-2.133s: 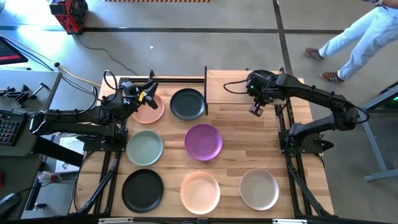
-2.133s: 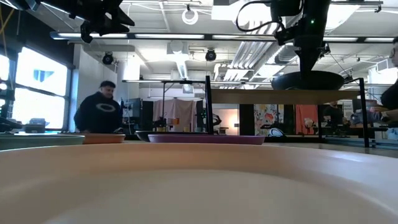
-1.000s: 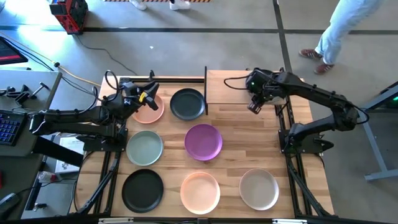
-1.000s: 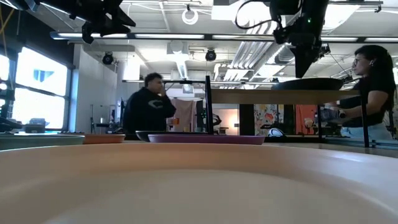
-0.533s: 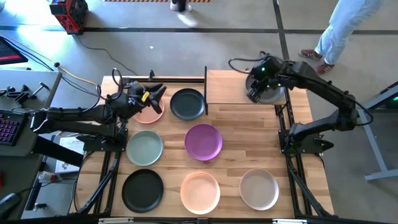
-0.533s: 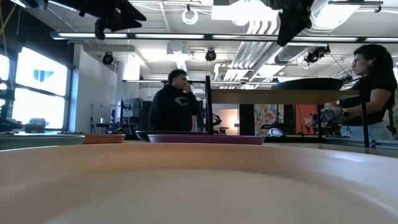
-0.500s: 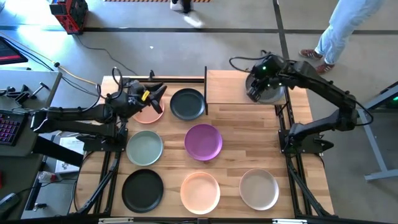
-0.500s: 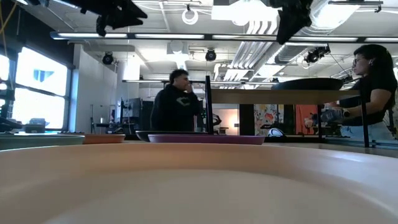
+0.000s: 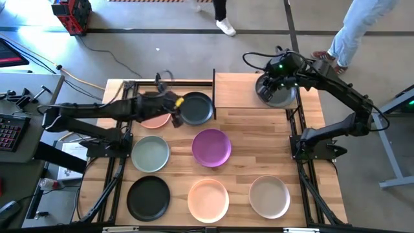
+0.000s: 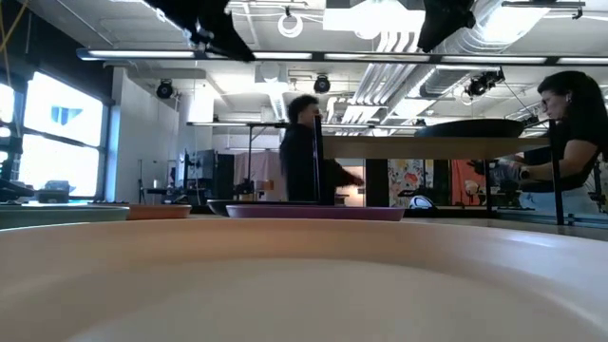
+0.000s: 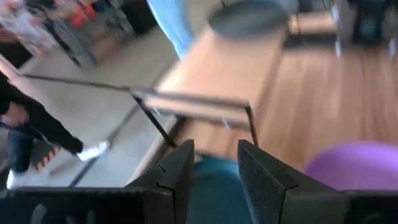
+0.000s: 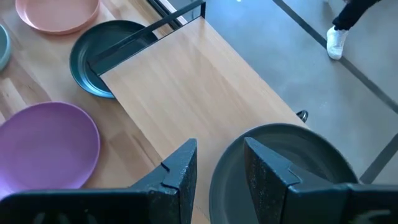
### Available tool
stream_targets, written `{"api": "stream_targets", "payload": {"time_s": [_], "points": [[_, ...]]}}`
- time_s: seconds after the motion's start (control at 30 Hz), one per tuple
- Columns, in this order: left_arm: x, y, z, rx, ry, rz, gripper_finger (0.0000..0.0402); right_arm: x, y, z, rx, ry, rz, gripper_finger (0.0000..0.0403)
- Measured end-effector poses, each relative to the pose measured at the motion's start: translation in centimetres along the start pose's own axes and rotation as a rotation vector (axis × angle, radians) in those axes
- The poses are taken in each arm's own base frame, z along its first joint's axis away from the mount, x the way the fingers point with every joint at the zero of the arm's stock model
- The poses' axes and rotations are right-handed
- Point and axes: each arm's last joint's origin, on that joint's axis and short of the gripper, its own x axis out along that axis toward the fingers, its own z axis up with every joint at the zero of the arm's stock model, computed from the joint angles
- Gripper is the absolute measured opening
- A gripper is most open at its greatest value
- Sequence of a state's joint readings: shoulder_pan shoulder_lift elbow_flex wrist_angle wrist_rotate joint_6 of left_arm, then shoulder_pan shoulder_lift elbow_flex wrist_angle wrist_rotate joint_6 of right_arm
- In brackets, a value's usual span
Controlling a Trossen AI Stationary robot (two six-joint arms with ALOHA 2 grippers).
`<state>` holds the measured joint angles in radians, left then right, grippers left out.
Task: Place and stack plates onto a shelf
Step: Stack the top black plate on top of the black plate on the shelf
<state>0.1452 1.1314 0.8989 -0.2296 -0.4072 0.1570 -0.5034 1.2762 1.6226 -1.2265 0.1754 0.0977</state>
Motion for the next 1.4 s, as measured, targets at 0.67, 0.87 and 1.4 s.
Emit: {"api": "stream_targets", "payload": {"time_s": [0.67, 0.87, 1.4], "points": [[7.9, -4.7, -5.5, 0.222, 0.357, -0.191, 0.0113, 0.0, 0.0, -0.1, 0.034, 0.009, -0.002, 0.0108], [9.3, -5.5, -6.8, 0.243, 0.419, -0.213, 0.0113, 0.0, 0.0, -0.1, 0.032, 0.008, -0.004, 0.0108], [11.9, -6.7, -9.9, 0.292, 0.558, -0.197, 0.0113, 0.0, 0.0, -0.1, 0.031, 0.012, -0.004, 0.0108]]}}
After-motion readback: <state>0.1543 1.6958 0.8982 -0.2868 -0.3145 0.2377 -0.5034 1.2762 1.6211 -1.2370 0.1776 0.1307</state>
